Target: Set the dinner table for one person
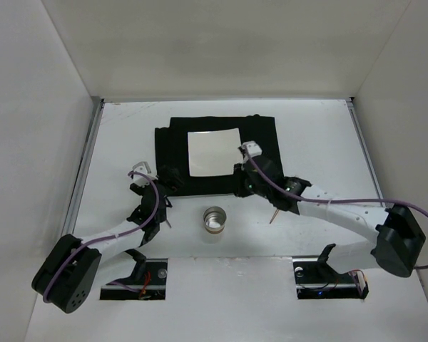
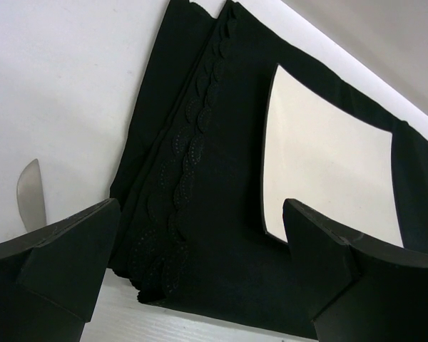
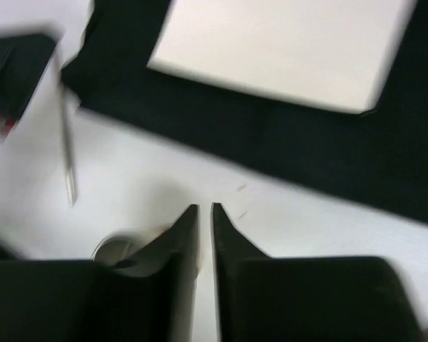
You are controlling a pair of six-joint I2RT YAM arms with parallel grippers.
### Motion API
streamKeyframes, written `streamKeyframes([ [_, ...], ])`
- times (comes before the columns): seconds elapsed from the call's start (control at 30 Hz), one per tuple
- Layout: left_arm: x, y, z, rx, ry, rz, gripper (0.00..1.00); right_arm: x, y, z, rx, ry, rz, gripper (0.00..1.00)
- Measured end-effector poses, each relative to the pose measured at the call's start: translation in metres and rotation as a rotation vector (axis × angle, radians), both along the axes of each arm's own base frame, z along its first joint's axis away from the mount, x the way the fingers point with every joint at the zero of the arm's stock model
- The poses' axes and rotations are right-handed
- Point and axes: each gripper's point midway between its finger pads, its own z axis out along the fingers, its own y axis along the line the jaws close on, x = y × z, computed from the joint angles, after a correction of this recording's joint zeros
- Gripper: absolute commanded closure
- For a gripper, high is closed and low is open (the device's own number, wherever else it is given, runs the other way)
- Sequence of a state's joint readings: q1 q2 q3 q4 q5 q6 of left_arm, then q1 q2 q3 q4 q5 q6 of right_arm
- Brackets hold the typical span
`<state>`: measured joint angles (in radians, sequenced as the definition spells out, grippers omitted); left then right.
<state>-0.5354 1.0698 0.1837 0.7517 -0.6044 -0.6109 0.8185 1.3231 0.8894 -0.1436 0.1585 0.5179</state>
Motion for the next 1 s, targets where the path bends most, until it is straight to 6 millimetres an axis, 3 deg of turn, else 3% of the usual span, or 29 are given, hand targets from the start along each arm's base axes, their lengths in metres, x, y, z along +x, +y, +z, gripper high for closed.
streamKeyframes([
  [0.03,0.000,-0.001,0.000,0.000,0.002,-0.004,0.00,-0.016,0.012,0.001,-0.021,0.000,0.062,0.64],
  [0.1,0.000,-0.003,-0.002,0.003,0.006,-0.009,0.00,-0.042,0.026,-0.002,-0.061,0.010,0.155,0.53],
  [0.17,0.000,-0.004,-0.002,0.004,0.009,-0.014,0.00,-0.060,0.034,-0.008,-0.105,0.022,0.222,0.49],
  [0.47,0.000,-0.005,-0.001,0.001,0.005,-0.015,0.00,-0.069,0.030,-0.045,-0.249,0.091,0.265,0.49],
  [0.6,0.001,-0.005,-0.001,0.001,0.005,-0.016,0.00,-0.070,0.032,-0.054,-0.263,0.113,0.272,0.58],
  [0.7,0.001,-0.005,0.000,0.000,0.004,-0.017,0.00,-0.073,0.037,-0.062,-0.263,0.141,0.287,0.81],
  [0.77,0.001,-0.005,-0.001,0.001,0.006,-0.016,0.00,-0.075,0.040,-0.068,-0.259,0.162,0.288,0.91],
  [0.9,0.002,-0.006,-0.001,0.002,0.008,-0.017,0.00,-0.070,0.043,-0.064,-0.221,0.173,0.277,0.93],
  [1.0,0.002,-0.006,0.000,0.000,0.004,-0.018,0.00,-0.054,0.038,-0.049,-0.161,0.165,0.232,0.92],
])
